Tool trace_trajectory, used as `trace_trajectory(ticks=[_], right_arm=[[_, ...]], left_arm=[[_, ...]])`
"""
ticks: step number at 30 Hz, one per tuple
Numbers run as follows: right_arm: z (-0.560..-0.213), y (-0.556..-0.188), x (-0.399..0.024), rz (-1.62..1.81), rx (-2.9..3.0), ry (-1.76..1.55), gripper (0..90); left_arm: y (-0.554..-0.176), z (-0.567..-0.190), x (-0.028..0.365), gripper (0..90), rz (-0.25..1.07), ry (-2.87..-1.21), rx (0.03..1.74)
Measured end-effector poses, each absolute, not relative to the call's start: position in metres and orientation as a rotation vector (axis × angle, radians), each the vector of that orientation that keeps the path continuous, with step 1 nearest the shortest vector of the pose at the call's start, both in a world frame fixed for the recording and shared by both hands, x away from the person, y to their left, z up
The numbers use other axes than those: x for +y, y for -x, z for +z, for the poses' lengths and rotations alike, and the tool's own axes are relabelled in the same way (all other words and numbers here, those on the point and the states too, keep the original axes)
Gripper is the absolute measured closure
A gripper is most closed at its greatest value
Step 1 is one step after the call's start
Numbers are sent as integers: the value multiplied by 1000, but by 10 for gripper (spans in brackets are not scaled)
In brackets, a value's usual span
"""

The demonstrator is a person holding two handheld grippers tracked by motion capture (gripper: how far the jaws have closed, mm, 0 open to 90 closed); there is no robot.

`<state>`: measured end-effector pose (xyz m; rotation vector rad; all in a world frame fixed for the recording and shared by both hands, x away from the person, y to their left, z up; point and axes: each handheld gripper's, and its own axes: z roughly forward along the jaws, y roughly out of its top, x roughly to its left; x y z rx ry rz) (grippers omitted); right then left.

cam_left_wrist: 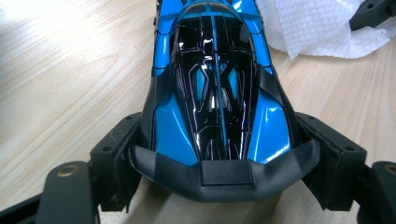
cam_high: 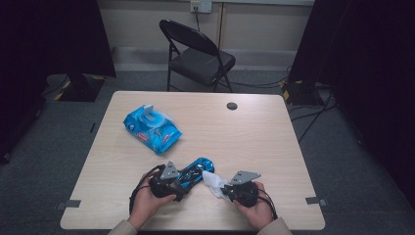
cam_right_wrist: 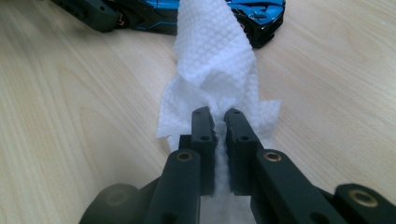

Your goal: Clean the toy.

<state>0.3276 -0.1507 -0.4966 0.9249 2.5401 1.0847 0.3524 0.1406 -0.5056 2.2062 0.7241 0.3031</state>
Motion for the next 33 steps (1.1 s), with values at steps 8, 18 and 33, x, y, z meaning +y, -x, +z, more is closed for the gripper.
trace_trajectory(ticks=[8,18,33], right_arm=[[-499,-330,-152,1119,2533,-934,852],[-499,-330,-152,1128,2529,-951,847],[-464,-326,-142,1271,2485,-966,872]], left_arm=[[-353,-506,137,220,311,-2203,741],[-353,-506,135,222,318,-2200,753],[-353,-506,135,233,319,-2197,756]])
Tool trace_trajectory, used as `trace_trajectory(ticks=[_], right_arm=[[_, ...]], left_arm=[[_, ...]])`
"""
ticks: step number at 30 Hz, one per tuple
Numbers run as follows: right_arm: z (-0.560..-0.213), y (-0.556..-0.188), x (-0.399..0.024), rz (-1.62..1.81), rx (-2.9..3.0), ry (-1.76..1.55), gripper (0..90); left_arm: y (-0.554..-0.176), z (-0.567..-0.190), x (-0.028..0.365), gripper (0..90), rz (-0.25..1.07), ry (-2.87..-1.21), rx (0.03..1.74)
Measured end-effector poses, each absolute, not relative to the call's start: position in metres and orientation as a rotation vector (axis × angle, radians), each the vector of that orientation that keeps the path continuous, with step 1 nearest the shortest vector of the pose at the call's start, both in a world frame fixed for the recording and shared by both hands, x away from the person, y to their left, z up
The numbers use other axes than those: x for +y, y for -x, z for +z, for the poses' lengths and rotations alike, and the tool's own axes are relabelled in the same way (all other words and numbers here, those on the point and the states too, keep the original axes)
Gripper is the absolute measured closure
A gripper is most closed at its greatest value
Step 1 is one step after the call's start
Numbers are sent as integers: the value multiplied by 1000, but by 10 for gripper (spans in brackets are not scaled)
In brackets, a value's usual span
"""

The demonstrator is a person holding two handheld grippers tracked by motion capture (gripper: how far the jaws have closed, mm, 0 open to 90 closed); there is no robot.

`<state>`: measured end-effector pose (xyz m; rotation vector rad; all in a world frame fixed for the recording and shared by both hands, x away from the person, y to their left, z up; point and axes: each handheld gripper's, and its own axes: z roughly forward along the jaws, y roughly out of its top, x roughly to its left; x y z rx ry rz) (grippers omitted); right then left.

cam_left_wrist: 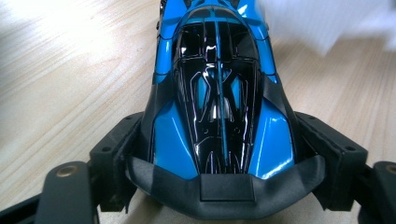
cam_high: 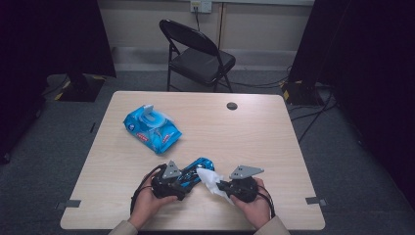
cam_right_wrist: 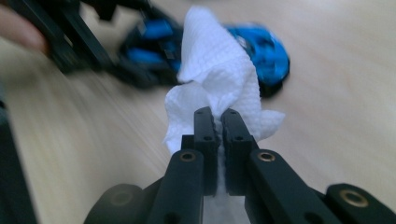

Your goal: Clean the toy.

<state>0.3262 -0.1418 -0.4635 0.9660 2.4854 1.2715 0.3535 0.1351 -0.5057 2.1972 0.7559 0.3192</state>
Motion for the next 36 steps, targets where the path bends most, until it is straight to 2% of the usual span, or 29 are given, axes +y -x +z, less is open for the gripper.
trace_trajectory(ticks=[4,7,16,26,36], right_arm=[[-441,-331,-129,1418,2434,-931,873],[-438,-336,-108,1422,2450,-865,872],[-475,-350,-48,1366,2597,-754,871],[-488,-356,-48,1425,2611,-702,874],[-485,-355,-47,1367,2598,-719,874]], left_arm=[[-354,-506,135,233,322,-2199,754],[-353,-506,135,233,319,-2197,756],[-353,-506,135,233,317,-2194,758],[-353,-506,135,236,321,-2194,754],[-353,-506,134,243,328,-2189,772]])
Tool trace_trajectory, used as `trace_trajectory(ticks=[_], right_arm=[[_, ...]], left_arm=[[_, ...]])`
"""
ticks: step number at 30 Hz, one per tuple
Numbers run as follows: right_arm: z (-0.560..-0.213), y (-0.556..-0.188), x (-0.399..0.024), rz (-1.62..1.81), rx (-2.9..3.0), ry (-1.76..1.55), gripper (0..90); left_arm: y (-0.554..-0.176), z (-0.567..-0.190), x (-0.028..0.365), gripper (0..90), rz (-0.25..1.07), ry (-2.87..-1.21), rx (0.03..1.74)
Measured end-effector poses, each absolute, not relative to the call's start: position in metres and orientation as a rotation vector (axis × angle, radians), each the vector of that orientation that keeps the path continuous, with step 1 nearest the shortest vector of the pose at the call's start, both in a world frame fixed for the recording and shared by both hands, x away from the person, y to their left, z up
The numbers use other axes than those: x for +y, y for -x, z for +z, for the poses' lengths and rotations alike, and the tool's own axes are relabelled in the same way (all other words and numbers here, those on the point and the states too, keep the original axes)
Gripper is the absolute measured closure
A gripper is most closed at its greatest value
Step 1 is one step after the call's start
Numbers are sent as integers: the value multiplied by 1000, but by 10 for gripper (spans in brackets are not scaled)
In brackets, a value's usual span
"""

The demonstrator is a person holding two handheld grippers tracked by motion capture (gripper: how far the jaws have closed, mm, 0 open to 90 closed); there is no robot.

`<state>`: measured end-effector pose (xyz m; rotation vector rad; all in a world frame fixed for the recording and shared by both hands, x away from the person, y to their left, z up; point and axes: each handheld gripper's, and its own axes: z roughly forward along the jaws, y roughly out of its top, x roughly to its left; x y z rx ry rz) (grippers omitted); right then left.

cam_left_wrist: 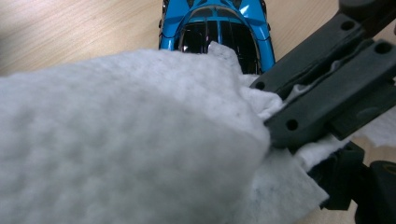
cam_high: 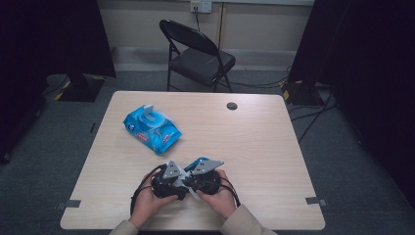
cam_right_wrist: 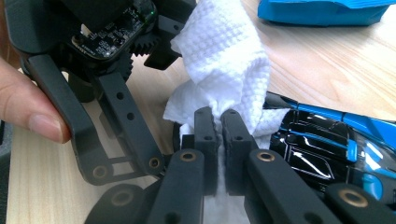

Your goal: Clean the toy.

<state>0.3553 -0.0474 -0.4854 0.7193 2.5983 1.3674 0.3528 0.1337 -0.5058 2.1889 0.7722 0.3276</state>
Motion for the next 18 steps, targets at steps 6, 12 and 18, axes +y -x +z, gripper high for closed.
trace_trajectory(ticks=[6,12,18], right_arm=[[-484,-358,-52,1351,2588,-745,874],[-484,-361,-60,1352,2574,-783,876],[-483,-364,-70,1337,2556,-806,877]], left_arm=[[-353,-506,133,245,330,-2189,775],[-353,-506,134,246,330,-2190,774],[-353,-506,134,246,330,-2190,774]])
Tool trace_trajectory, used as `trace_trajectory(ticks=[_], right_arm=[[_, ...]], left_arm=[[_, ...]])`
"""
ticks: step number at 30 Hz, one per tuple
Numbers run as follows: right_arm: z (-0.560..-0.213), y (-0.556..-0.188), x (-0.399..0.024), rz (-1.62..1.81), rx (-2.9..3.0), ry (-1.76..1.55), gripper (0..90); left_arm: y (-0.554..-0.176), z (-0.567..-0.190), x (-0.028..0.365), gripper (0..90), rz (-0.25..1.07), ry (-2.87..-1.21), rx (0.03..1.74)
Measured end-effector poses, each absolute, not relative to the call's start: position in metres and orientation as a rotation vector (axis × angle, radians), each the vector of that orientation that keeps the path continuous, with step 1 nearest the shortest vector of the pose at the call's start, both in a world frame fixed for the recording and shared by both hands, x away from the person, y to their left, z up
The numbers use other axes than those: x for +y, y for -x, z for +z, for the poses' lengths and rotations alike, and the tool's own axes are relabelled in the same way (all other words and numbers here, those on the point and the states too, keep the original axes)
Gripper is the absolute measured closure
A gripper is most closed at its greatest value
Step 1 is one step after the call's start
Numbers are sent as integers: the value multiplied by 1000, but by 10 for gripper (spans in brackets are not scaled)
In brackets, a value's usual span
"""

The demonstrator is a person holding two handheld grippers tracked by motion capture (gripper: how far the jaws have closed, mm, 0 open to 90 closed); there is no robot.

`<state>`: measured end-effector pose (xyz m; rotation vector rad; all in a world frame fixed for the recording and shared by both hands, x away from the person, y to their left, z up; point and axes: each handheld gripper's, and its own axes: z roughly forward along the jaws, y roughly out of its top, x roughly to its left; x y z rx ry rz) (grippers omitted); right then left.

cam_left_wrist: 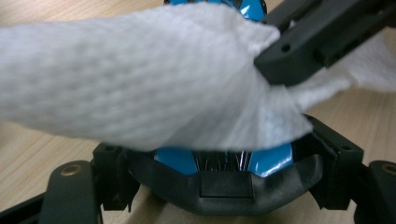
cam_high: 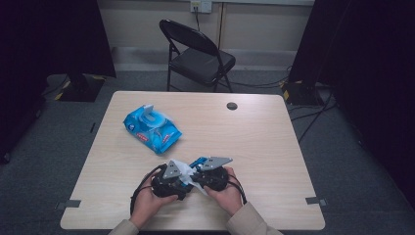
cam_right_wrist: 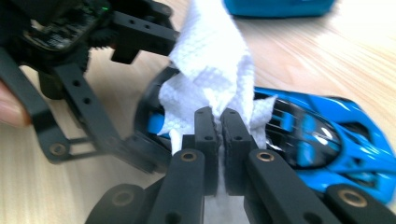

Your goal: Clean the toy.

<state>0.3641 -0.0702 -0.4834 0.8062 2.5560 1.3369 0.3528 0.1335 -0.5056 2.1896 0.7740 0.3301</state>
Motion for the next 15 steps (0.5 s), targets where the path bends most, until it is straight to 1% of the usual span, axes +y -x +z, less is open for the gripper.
trace_trajectory(ticks=[15], right_arm=[[-486,-372,-90,1300,2525,-914,879]], left_arm=[[-353,-506,133,246,330,-2189,774]])
